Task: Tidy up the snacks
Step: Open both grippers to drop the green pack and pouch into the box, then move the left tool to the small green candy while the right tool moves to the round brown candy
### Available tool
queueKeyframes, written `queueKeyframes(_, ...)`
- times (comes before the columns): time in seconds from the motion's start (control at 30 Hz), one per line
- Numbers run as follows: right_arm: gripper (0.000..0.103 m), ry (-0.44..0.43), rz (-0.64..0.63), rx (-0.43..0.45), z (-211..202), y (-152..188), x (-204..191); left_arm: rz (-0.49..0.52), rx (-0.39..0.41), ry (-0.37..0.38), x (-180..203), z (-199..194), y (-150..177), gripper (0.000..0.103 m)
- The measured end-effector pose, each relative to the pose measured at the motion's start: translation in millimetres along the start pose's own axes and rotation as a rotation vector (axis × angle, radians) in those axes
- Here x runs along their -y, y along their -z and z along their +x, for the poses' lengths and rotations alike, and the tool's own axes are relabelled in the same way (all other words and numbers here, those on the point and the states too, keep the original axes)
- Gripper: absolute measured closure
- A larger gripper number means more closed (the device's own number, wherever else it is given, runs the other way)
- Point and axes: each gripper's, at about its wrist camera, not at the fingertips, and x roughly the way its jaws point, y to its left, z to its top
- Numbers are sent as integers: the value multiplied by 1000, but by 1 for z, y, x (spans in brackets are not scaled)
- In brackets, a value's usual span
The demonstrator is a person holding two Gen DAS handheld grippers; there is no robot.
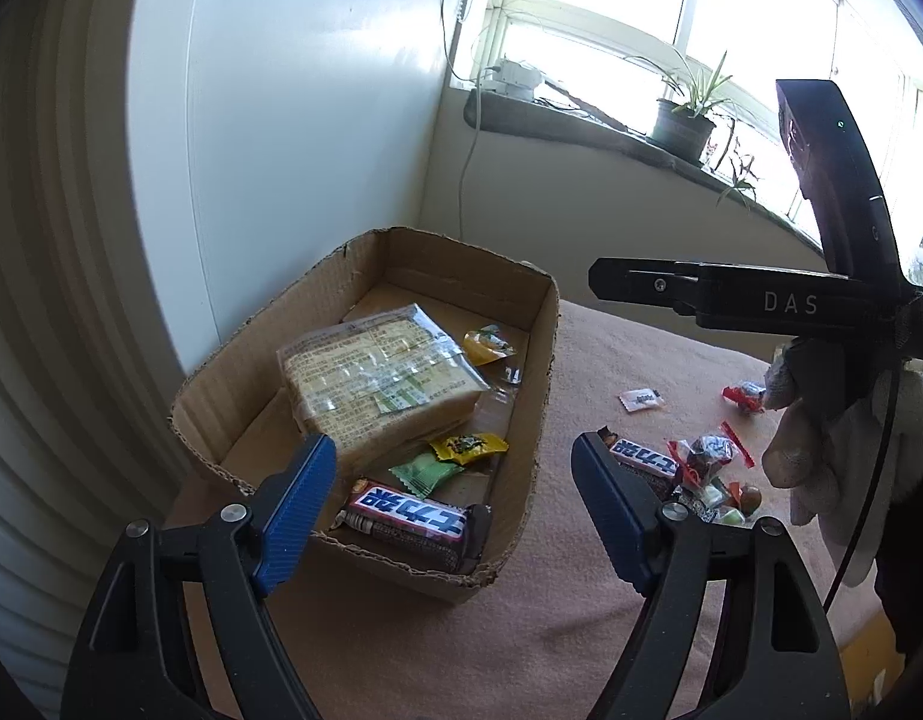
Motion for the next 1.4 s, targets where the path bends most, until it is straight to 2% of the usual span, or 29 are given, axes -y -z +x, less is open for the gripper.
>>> queueKeyframes(0.1, 3, 12, 20, 18, -18, 10, 13, 7, 3, 14, 8, -2, 0, 22)
queueKeyframes(0.37, 3, 56, 89, 37, -56, 42, 51, 41, 0, 57, 34, -5, 5, 22)
queueKeyframes(0.77, 3, 160, 195, 16, -97, 114, 100, 98, -49, 134, 81, 11, 23, 22)
queueKeyframes(0.97, 3, 143, 219, -3, -101, 145, 113, 130, -80, 163, 101, 20, 33, 23)
queueKeyframes(1.03, 9, 136, 218, -13, -99, 152, 115, 142, -91, 178, 108, 22, 37, 24)
queueKeyframes(1.07, 16, 126, 215, -24, -97, 155, 116, 150, -94, 187, 112, 22, 39, 24)
queueKeyframes(1.23, 37, 77, 150, -71, -86, 167, 109, 183, -130, 244, 133, 29, 48, 43)
queueKeyframes(1.3, 49, 62, 122, -90, -81, 171, 106, 195, -148, 266, 140, 33, 51, 52)
queueKeyframes(1.4, 54, 38, 92, -108, -77, 175, 103, 222, -160, 285, 151, 38, 54, 52)
